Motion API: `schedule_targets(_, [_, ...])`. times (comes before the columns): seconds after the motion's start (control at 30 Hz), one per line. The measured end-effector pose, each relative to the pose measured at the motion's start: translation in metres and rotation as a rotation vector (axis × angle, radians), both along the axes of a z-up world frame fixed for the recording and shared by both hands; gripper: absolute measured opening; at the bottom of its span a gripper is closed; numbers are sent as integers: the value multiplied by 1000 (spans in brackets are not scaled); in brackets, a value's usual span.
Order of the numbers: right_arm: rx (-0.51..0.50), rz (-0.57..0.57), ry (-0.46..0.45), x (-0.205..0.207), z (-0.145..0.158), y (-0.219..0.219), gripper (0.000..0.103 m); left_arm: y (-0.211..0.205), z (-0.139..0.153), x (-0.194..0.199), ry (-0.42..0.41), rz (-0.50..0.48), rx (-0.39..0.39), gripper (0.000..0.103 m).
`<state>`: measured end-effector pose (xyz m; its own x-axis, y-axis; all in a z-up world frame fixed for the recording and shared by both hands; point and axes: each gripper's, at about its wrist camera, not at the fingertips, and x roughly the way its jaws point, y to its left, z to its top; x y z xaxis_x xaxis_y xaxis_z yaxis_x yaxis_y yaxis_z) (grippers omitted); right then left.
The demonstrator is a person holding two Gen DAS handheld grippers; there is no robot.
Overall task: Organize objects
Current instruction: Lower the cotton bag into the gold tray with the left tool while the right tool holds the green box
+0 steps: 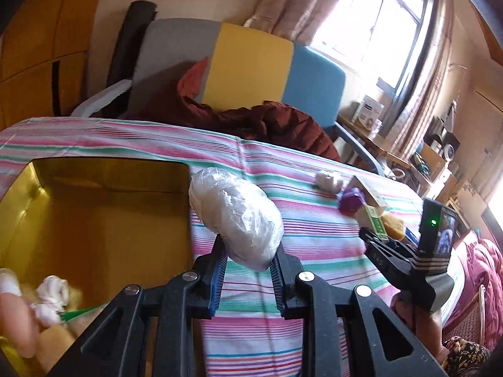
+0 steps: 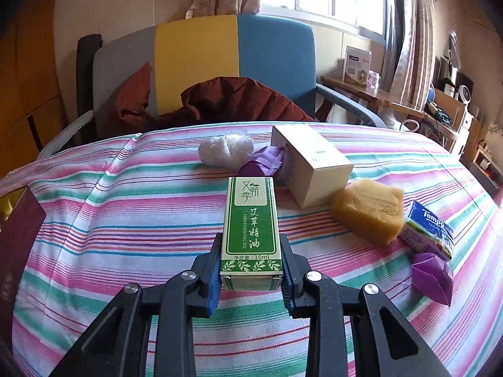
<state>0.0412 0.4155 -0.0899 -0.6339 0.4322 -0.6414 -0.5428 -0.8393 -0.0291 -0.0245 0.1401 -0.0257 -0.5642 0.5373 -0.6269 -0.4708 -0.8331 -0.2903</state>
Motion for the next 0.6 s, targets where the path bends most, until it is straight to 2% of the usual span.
schedule_targets(0.6, [74,49,-21,3,3,-24,31,-130,-33,-50,-140,317,9,26])
